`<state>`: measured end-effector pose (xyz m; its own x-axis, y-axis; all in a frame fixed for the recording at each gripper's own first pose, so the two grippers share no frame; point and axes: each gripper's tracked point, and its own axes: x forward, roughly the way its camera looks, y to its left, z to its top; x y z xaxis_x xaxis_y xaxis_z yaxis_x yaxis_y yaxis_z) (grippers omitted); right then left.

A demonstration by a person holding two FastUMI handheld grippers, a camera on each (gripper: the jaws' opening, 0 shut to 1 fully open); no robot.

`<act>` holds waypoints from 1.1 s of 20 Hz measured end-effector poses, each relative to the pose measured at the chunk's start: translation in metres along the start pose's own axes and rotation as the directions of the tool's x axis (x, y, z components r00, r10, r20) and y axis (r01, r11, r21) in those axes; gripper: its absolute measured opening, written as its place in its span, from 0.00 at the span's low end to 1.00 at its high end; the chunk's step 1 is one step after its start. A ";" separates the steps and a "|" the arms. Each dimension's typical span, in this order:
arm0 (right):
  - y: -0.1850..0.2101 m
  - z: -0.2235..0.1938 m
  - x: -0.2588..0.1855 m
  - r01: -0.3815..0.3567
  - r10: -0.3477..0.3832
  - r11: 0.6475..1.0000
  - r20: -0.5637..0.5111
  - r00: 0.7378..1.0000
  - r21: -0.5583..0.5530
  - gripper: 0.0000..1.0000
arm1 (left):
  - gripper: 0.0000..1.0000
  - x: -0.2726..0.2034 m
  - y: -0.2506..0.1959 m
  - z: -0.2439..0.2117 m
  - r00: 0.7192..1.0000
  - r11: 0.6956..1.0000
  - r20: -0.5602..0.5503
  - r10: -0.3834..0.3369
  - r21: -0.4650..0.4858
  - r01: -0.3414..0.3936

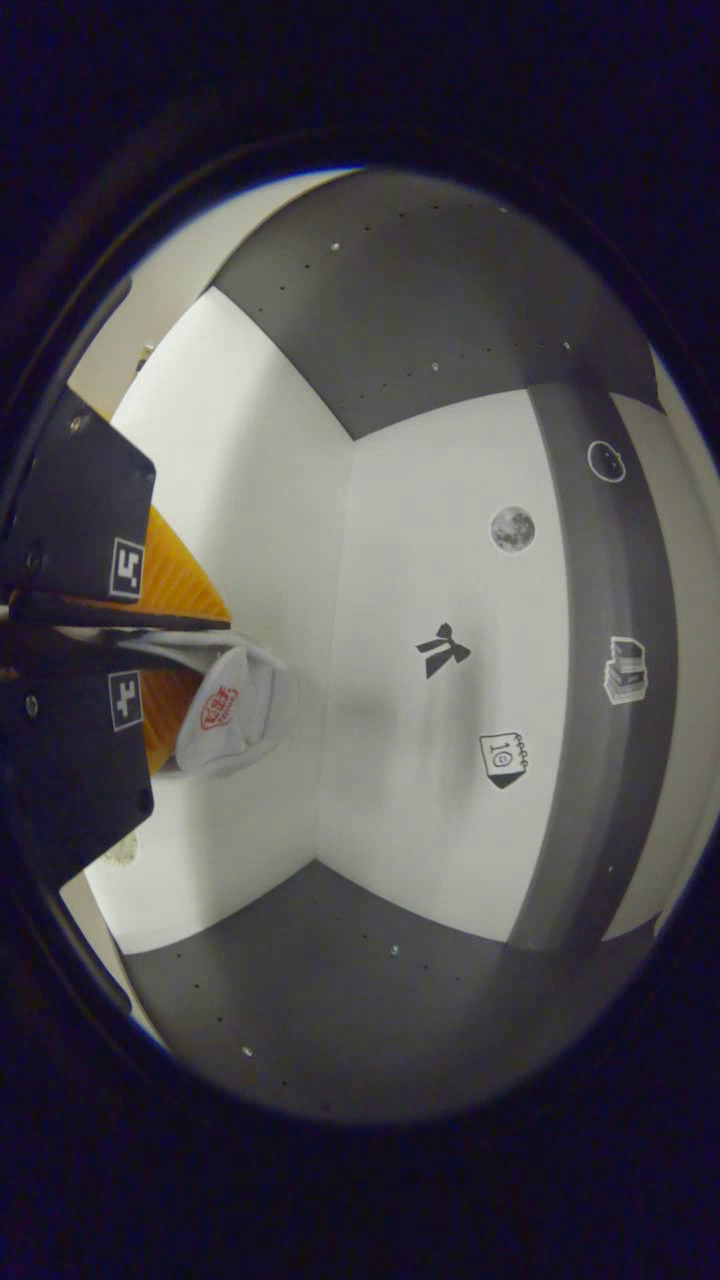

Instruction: Grab one shoe with the right hand and put it into the shoe cabinet, grab the other shoe with the left hand and put it into the shoe cabinet; then close the right door with the right hand and the left door with the left hand.

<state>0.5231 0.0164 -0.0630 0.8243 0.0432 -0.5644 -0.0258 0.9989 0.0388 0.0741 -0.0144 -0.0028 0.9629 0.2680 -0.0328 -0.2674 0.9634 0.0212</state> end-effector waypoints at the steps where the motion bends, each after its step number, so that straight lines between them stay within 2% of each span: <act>1: -0.001 0.000 -0.003 0.001 -0.001 1.000 0.002 1.000 0.001 0.21 | 0.94 0.000 0.000 -0.001 1.000 1.000 0.000 0.000 -0.001 0.000; 4: 0.000 0.003 -0.019 -0.004 0.003 1.000 0.034 0.999 0.031 0.22 | 0.94 0.001 0.003 -0.002 1.000 1.000 -0.004 0.001 -0.006 -0.001; 6: 0.006 0.005 -0.033 -0.035 0.031 0.997 0.071 0.997 0.062 0.33 | 0.94 0.002 0.006 -0.003 1.000 1.000 -0.004 -0.003 -0.012 0.003; 7: 0.010 0.011 -0.044 -0.056 0.047 0.995 0.113 0.992 0.077 0.50 | 0.94 0.001 0.008 -0.003 1.000 1.000 -0.001 -0.006 -0.011 0.006; 8: 0.009 0.015 -0.055 -0.051 0.038 0.995 0.155 0.987 0.080 0.48 | 0.94 0.002 0.010 -0.003 1.000 1.000 0.001 -0.008 -0.010 0.008; 9: 0.005 0.024 -0.076 -0.043 0.025 0.996 0.216 0.976 0.080 0.56 | 0.94 0.003 0.011 -0.003 1.000 1.000 0.004 -0.014 -0.010 0.014; 10: 0.003 0.031 -0.094 -0.036 0.014 0.997 0.280 0.960 0.074 0.65 | 0.94 0.003 0.011 -0.001 1.000 1.000 0.007 -0.021 -0.011 0.021; 13: 0.006 0.040 -0.153 -0.026 0.003 0.999 0.437 0.899 0.048 1.00 | 0.94 0.004 0.015 -0.001 0.999 0.999 0.016 -0.044 -0.008 0.044; 18: 0.011 0.013 -0.244 -0.073 0.040 0.997 0.569 0.822 0.034 1.00 | 0.94 0.003 0.014 0.000 0.994 0.994 0.028 -0.109 -0.005 0.109; 22: -0.005 -0.038 -0.297 -0.061 0.031 0.998 0.604 0.797 0.030 1.00 | 0.94 0.003 0.011 -0.006 0.986 0.986 0.031 -0.167 0.014 0.166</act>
<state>0.2567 -0.0009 0.0737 0.9973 0.0546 0.0494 -0.0592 0.9934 0.0981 0.0738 -0.0033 -0.0082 0.9946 0.1032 -0.0050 -0.1031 0.9943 0.0290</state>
